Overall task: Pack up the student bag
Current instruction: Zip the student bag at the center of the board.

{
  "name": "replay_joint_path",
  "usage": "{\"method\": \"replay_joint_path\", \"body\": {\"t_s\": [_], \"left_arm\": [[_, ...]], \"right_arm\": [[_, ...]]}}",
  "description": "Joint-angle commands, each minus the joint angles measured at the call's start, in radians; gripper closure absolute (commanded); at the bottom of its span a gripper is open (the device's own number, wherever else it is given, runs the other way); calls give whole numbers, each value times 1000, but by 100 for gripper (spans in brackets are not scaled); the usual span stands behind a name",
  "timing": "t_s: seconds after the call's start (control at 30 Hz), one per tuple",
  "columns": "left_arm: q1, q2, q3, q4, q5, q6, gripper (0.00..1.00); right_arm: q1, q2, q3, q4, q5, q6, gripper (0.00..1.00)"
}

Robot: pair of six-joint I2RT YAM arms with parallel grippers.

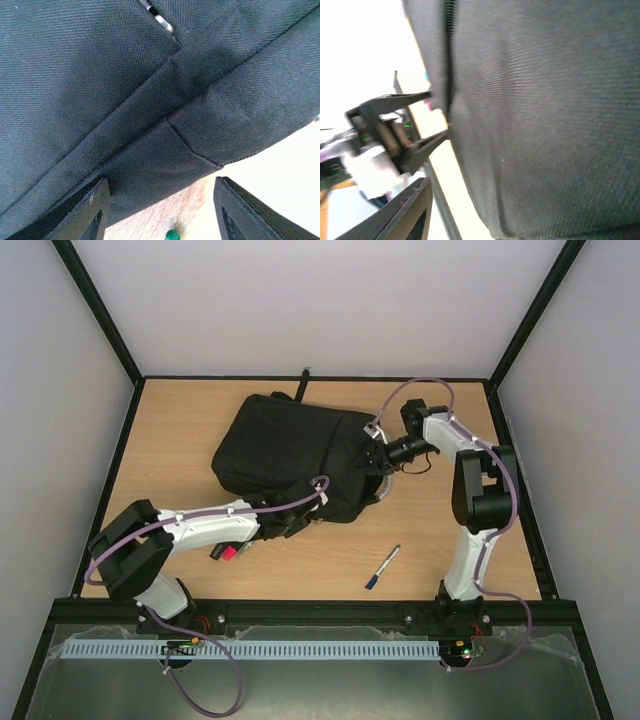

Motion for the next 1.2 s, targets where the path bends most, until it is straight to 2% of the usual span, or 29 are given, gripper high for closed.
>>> {"method": "replay_joint_path", "body": {"t_s": [0.0,0.1,0.2,0.27,0.37,0.47,0.6,0.73,0.9,1.0,1.17], "left_arm": [[24,-3,28,34,14,-10,41],[31,-8,24,41,32,-14,41],[34,-10,25,42,38,-20,42],[34,-23,25,44,41,-24,41],[34,-68,12,50,48,-23,39],[31,-143,-19,58,80,-2,37],[16,-268,-79,109,140,43,35],[14,-274,-63,76,171,58,33],[6,-228,-14,41,203,32,31],[4,-208,-9,34,159,27,31],[5,-199,-44,80,167,100,34]], "right_arm": [[7,-112,149,-348,-245,-84,49],[7,-194,224,-338,-270,-28,49],[-1,-232,234,-333,-289,-14,48],[-8,-236,215,-331,-248,-28,48],[-53,-230,152,-337,-209,-38,48],[-105,-262,89,-333,-108,-55,48],[-119,-360,-54,-210,46,-31,47],[-118,-401,-203,-63,153,42,33],[-115,-314,-263,23,173,34,26],[-107,-221,-235,34,138,39,23],[-48,-96,-172,63,57,55,22]]}}
